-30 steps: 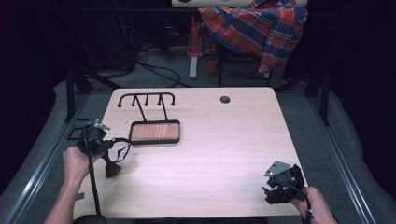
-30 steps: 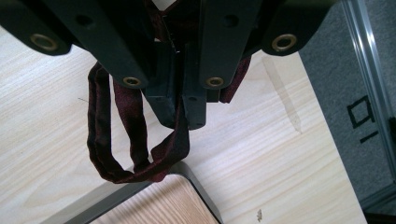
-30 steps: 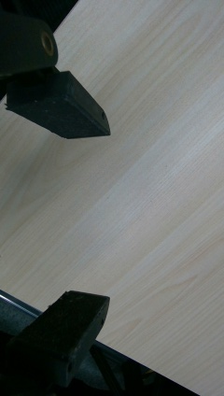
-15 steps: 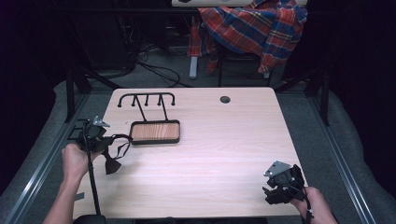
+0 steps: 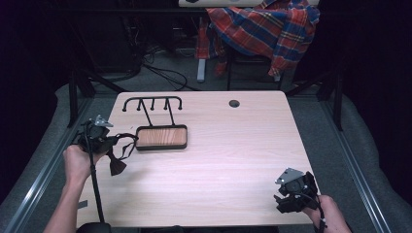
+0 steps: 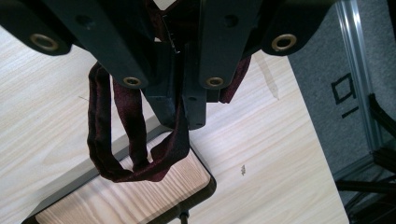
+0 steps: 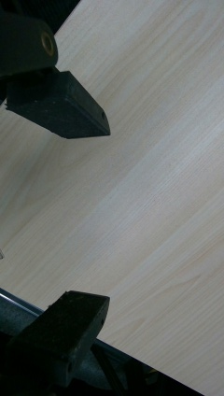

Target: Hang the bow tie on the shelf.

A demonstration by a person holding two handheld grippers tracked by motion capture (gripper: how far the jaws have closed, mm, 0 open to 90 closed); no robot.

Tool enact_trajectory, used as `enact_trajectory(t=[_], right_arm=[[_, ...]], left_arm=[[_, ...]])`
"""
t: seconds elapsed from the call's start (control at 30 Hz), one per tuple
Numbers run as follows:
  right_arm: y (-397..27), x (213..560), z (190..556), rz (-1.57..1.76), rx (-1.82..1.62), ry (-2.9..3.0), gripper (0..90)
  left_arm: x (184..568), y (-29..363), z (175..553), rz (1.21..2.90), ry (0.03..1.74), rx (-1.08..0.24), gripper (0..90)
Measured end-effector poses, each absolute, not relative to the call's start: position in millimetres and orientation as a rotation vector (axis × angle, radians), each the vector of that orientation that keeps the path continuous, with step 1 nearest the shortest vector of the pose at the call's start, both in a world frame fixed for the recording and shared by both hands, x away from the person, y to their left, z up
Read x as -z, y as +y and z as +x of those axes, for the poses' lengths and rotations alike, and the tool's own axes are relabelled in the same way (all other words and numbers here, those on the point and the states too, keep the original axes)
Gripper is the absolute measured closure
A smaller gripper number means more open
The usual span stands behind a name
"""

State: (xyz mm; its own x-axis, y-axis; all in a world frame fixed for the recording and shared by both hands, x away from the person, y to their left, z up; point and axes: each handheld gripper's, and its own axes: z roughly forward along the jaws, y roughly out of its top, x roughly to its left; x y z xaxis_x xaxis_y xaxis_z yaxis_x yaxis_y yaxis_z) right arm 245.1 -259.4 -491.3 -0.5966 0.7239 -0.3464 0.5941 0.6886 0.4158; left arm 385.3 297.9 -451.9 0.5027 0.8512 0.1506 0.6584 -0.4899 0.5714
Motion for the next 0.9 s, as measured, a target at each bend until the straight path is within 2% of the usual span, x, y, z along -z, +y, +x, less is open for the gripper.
enact_trajectory(t=[0.9], right_arm=[[-259.0,491.2,245.0,1.018,-0.351,2.404,14.8]], left_arm=[[423.0,285.3,396.6,2.250,1.161,-0.670,86.0]])
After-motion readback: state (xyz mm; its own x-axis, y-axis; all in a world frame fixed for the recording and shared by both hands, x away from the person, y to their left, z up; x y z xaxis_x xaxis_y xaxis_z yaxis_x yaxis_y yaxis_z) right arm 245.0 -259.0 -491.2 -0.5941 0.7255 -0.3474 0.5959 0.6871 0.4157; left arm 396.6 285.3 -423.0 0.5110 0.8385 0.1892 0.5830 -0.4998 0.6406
